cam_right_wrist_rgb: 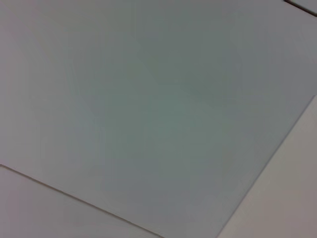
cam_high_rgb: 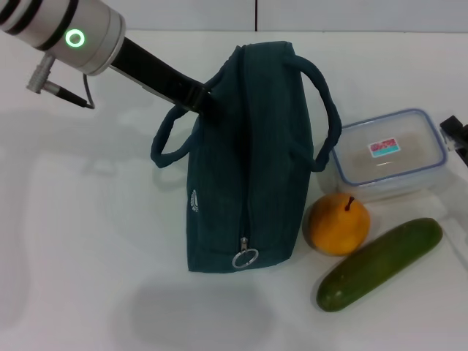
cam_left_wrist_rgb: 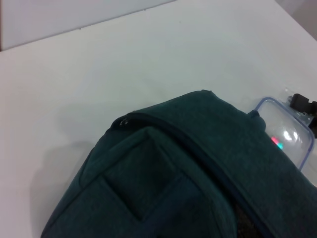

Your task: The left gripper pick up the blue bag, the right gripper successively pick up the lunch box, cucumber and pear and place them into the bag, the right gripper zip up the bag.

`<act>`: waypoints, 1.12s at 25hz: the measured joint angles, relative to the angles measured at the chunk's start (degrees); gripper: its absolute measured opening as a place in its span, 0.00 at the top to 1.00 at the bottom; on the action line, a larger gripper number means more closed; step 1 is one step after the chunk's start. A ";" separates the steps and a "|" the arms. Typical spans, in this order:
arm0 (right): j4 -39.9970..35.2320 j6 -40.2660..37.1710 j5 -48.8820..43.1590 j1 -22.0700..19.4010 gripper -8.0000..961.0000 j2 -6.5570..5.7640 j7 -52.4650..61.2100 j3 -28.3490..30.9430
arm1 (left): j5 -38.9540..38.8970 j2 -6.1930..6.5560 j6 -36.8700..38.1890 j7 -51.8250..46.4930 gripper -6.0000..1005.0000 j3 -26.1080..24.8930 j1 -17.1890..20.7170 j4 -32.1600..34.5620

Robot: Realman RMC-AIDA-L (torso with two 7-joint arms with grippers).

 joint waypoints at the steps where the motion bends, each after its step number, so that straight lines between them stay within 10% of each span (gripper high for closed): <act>1: -0.17 -0.40 0.00 -0.17 0.89 -0.03 0.07 0.00 | -0.01 0.00 0.00 0.00 0.96 0.00 -0.06 0.01; 28: -2.74 -10.84 0.62 -1.98 0.89 -0.34 1.32 0.62 | 0.72 0.59 3.76 -4.07 0.96 1.20 -3.32 6.81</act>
